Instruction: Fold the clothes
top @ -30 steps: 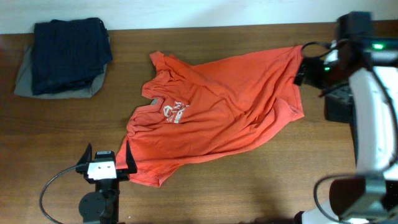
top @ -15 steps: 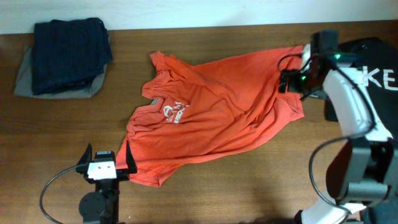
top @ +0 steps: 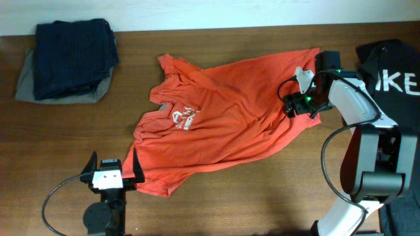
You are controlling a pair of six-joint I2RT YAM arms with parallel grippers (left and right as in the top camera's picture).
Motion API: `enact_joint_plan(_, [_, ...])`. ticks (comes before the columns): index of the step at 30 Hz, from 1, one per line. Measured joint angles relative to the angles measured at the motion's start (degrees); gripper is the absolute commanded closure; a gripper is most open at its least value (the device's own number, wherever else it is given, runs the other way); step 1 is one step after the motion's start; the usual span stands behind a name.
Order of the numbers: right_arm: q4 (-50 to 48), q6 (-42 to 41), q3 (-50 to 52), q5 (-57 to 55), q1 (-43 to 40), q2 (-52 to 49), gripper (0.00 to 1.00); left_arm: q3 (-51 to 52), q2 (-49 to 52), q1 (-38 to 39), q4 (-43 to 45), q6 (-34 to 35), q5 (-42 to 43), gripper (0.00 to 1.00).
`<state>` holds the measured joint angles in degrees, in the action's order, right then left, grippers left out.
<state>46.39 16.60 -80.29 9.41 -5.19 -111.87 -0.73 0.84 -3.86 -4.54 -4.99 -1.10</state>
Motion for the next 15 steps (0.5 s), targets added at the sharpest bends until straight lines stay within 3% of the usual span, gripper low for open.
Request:
enact_joint_plan(2, [-0.7,0.4,0.0,0.0,0.0,-0.7,0.11,0.0,0.0,0.0,0.0,0.0,0.0,0.01])
enact_joint_plan(7, [-1.5,1.2,0.0,0.0,0.0,-3.4,0.26,0.0,0.0,0.0,0.0,0.0,0.0,0.01])
enact_joint_plan(12, [-1.7,0.7,0.0,-0.4,0.0,-4.5,0.33,0.0,0.0,0.0,0.0,0.0,0.0,0.01])
enact_joint_plan(14, [-1.8,0.0,0.0,-1.7,0.0,-4.5,0.46,0.0,0.0,0.0,0.0,0.0,0.0,0.01])
enact_joint_plan(15, [-1.8,-0.5,0.0,-2.3,0.0,-4.5,0.63,0.0,0.0,0.0,0.0,0.0,0.0,0.01])
